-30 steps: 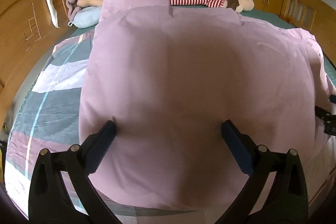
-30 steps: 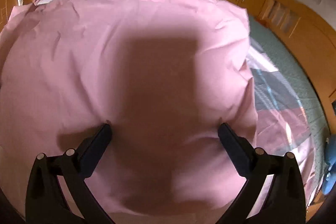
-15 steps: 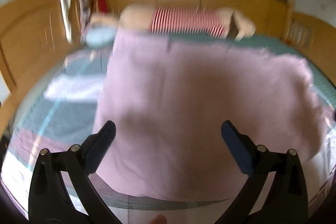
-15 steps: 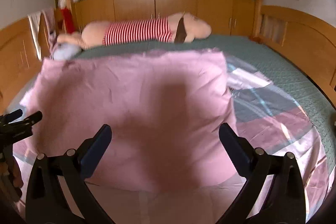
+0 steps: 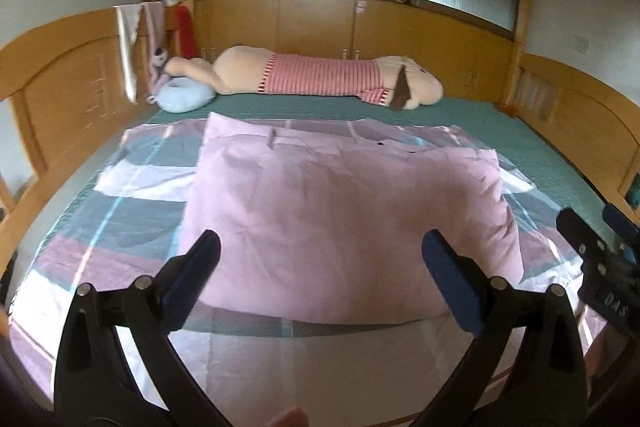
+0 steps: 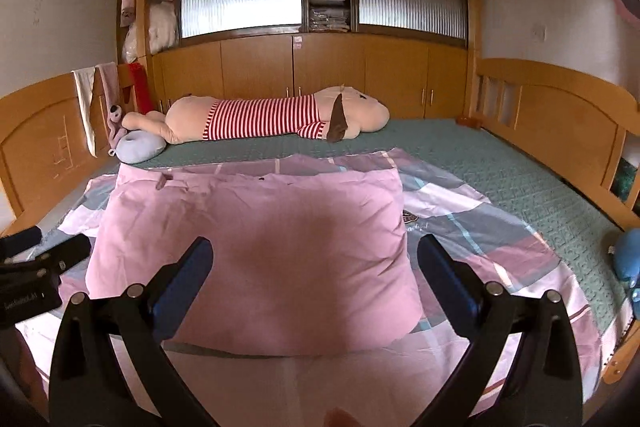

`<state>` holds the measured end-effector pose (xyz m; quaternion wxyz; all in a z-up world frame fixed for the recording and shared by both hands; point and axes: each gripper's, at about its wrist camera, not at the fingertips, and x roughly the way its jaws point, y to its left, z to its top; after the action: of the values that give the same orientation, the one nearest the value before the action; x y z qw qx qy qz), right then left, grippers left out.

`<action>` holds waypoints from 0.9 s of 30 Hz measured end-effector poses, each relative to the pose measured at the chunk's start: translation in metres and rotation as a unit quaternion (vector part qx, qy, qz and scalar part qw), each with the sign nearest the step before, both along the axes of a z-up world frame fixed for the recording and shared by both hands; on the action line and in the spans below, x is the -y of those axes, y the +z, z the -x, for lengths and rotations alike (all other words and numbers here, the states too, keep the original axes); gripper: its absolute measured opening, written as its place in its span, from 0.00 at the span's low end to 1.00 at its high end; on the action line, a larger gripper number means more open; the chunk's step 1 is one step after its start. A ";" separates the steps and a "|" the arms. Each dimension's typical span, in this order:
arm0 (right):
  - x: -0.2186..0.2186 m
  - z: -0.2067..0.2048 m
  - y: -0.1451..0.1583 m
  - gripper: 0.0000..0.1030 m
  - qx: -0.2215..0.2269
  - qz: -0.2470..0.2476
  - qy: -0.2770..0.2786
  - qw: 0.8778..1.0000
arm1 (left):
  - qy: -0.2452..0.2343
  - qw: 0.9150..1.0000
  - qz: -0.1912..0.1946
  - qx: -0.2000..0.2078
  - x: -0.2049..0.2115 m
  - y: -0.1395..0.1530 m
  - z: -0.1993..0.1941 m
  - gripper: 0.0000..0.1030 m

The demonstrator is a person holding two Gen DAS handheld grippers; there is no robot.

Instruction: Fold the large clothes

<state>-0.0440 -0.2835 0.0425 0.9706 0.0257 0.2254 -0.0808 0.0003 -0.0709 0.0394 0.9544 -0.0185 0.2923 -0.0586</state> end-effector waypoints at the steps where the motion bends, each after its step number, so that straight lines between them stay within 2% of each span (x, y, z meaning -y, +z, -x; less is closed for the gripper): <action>1: -0.001 0.003 0.002 0.99 -0.001 0.001 0.000 1.000 | -0.003 1.000 0.004 0.001 0.001 0.003 0.004 0.98; 4: -0.002 0.012 0.008 0.99 0.003 0.002 0.001 1.000 | -0.016 1.000 0.019 0.011 -0.001 0.015 0.014 0.98; 12: -0.008 0.027 0.019 0.99 0.003 0.006 -0.001 1.000 | -0.019 0.999 0.010 0.048 -0.001 0.040 0.044 0.98; 23: -0.019 0.035 0.018 0.99 0.006 0.032 -0.003 0.999 | -0.008 0.998 0.007 0.059 -0.006 0.049 0.060 0.98; 27: -0.023 0.032 0.015 0.99 0.001 0.043 -0.002 0.999 | -0.009 0.998 -0.014 0.067 0.001 0.049 0.060 0.98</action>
<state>-0.0760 -0.2604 0.0572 0.9708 -0.0152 0.2209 -0.0920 -0.0598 -0.0715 0.0881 0.9714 0.0013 0.2288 -0.0640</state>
